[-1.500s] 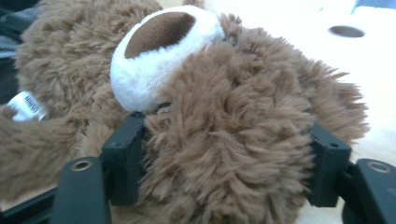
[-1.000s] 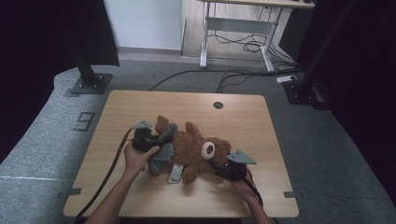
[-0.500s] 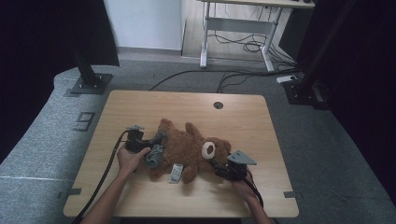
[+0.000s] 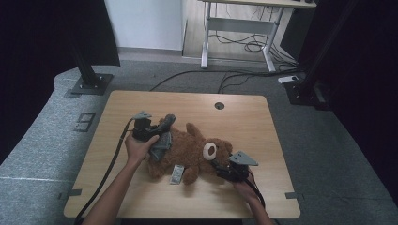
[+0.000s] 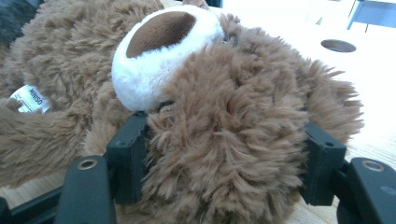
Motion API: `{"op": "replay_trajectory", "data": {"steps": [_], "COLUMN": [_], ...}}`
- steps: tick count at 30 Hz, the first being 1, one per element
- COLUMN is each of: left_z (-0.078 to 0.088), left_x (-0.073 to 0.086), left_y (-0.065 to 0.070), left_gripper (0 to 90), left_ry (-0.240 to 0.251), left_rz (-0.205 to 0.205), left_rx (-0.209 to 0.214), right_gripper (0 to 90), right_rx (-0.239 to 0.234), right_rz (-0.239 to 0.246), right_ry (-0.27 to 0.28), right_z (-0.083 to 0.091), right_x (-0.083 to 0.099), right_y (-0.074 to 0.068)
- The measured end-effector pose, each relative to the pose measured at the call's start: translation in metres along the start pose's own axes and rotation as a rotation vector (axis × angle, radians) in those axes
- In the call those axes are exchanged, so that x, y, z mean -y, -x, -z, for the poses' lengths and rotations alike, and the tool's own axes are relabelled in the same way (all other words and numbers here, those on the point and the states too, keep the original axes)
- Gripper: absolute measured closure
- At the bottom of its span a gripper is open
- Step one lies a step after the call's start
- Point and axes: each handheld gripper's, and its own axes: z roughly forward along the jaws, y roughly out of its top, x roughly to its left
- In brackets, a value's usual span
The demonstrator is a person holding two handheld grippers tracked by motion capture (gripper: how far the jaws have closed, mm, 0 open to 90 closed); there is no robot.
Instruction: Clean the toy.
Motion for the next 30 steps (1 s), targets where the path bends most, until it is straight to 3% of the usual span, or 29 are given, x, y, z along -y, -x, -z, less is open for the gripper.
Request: {"op": "replay_trajectory", "data": {"steps": [2,6,8,13,15,17,20,22,26,30], "left_z": [-0.008,-0.006,-0.002,0.003,0.004,0.002,0.000,0.000,0.022,0.052], "left_x": [0.004,0.010,0.013,0.033,0.043,0.050,0.053,0.053,0.053,0.049], "left_y": [-0.003,-0.008,-0.012,-0.034,-0.041,-0.042,-0.032,-0.025,-0.027,-0.020], "left_gripper": [75.4,75.6,75.7,75.7,75.7,75.6,75.6,75.5,74.8,74.2], "left_ry": [-0.041,-0.069,-0.091,-0.150,-0.156,-0.164,-0.178,-0.187,-0.126,-0.028], "left_rz": [0.007,0.021,0.015,0.053,0.081,0.106,0.069,0.035,0.043,0.047], "left_rx": [-0.004,-0.005,-0.036,-0.088,-0.087,-0.054,-0.020,-0.026,-0.021,0.032], "right_gripper": [31.5,31.5,31.5,31.5,31.5,31.4,31.5,31.2,29.6,26.8], "right_rx": [-0.001,-0.001,0.001,0.002,0.002,0.003,0.006,0.007,0.001,-0.015], "right_rz": [-0.001,-0.004,-0.003,0.000,0.000,-0.001,-0.007,-0.008,-0.010,-0.007], "right_ry": [0.001,0.003,0.003,0.000,0.001,0.001,0.006,0.006,0.014,0.021], "right_z": [0.000,-0.001,-0.001,0.000,0.000,-0.001,-0.001,-0.001,0.001,0.003], "right_x": [0.000,0.000,0.000,0.000,0.000,0.000,0.001,0.001,0.002,0.001], "right_y": [0.000,0.001,0.001,0.000,0.000,0.000,0.000,0.000,-0.001,-0.001]}}
